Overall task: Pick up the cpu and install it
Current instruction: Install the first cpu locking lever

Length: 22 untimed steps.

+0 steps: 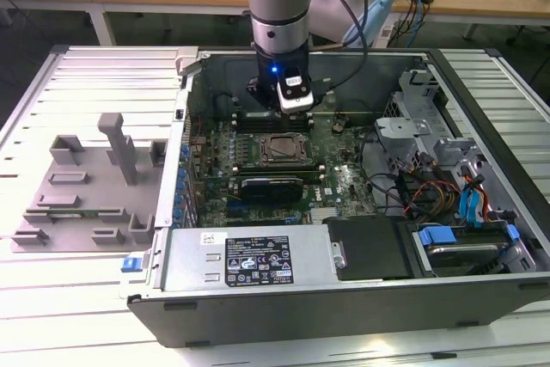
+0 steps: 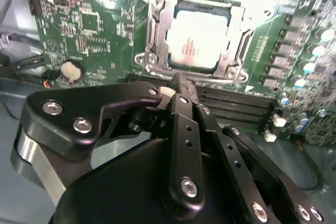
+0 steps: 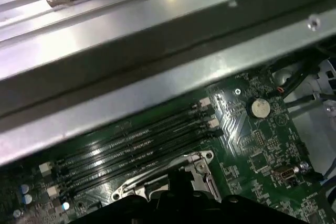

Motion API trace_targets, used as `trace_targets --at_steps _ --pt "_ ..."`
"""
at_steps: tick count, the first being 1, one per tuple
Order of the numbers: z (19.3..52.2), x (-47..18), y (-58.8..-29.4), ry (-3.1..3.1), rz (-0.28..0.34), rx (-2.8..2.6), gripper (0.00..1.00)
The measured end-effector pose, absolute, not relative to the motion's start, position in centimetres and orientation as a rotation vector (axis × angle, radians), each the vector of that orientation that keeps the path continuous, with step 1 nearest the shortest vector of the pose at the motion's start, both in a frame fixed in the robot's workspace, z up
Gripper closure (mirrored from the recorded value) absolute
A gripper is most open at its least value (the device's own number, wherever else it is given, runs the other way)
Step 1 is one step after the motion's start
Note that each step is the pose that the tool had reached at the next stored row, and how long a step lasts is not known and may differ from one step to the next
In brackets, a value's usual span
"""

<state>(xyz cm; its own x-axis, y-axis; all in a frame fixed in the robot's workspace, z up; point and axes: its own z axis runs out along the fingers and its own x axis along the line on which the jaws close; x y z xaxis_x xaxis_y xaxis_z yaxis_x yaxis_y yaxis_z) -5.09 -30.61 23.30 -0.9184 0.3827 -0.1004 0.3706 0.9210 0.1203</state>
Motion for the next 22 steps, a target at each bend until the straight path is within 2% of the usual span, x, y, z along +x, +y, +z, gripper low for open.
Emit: trace_targets --at_steps 2,5,7,8,11,22 --pt "23.29 -5.19 -31.22 2.959 0.138 0.578 0.89" --pt "23.3 -5.22 -31.42 2.965 0.087 0.568 0.89" --pt "23.29 -5.22 -31.43 2.973 0.032 0.559 0.89" --pt "23.28 -5.22 -31.43 2.984 -0.02 0.55 0.89" --pt "23.22 -5.22 -31.49 3.008 -0.072 0.539 0.89" --pt "22.85 -5.04 -31.49 3.047 -0.057 0.203 0.89"
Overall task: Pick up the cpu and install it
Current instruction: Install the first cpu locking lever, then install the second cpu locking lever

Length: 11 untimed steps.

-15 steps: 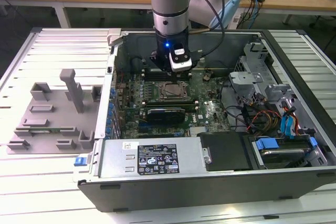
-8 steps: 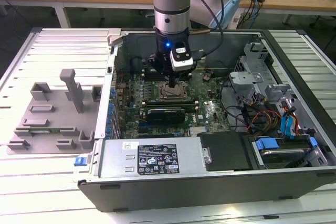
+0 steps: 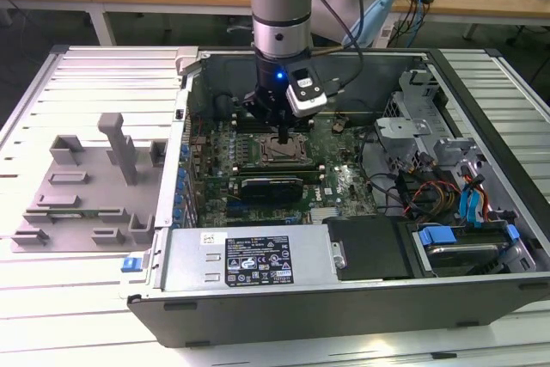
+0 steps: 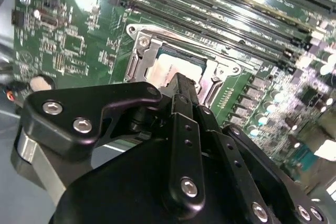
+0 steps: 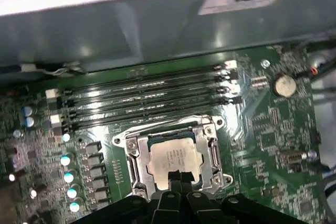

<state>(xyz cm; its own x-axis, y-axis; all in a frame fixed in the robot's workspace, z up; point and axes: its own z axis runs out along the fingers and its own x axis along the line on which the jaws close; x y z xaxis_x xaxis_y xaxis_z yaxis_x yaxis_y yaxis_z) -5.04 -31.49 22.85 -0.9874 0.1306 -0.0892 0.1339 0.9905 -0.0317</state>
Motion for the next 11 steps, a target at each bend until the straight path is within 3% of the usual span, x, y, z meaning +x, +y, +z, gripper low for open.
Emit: trace_targets --at_steps 11 --pt "22.69 -5.04 -31.49 3.055 -0.051 0.03 0.89"
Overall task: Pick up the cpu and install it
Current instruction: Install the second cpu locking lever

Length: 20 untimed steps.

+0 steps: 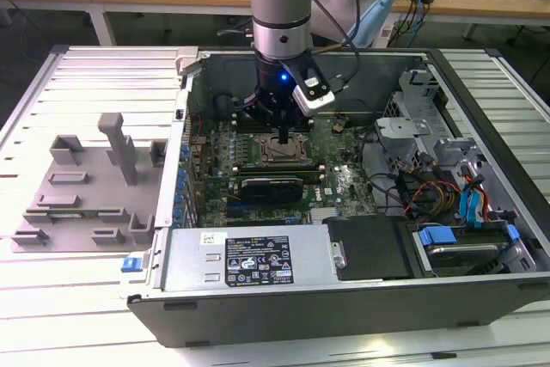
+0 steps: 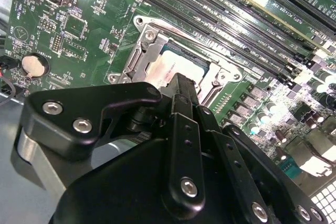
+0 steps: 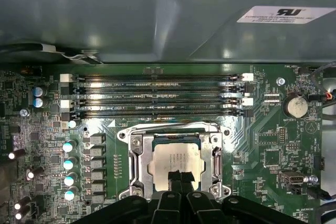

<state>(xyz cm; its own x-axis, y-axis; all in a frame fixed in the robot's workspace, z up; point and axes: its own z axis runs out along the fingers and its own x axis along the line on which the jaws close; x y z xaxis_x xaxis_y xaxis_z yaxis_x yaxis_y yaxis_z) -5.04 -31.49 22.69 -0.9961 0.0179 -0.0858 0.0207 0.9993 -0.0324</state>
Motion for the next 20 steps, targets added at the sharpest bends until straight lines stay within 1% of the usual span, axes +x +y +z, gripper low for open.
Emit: trace_targets --at_steps 7,13,16,19,20 --pt "22.7 -5.0 -31.5 3.055 -0.051 0.028 0.89" --pt "23.6 -5.0 -31.5 3.058 -0.051 0.027 0.89" --pt "23.7 -4.8 -31.5 3.092 -0.066 0.026 0.89" --pt "23.7 -4.8 -32.2 3.095 -0.067 0.026 0.89" --pt "23.7 -4.8 -32.8 3.095 -0.067 0.026 0.89"
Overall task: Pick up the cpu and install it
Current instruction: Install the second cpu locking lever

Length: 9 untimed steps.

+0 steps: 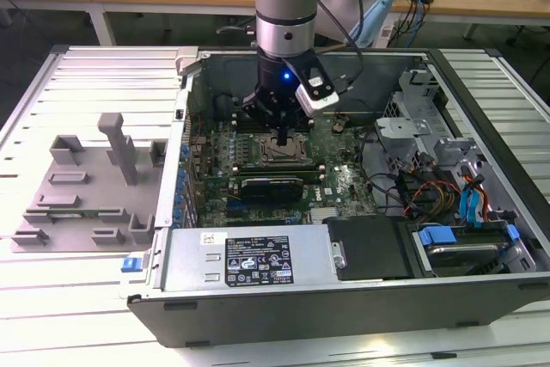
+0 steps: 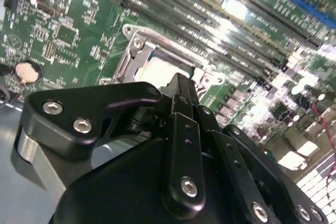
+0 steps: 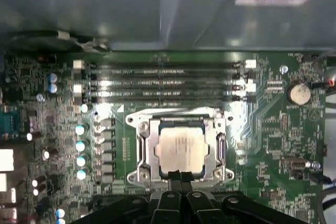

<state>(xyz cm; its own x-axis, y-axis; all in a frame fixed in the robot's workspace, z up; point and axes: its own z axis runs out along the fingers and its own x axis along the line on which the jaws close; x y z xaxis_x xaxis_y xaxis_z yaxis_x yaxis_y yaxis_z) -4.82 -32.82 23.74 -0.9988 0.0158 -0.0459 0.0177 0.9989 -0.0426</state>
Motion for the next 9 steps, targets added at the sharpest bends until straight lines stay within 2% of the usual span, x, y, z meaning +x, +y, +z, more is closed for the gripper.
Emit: trace_targets --at_steps 9 --pt "23.7 -4.7 -35.2 3.095 -0.067 0.026 0.89"
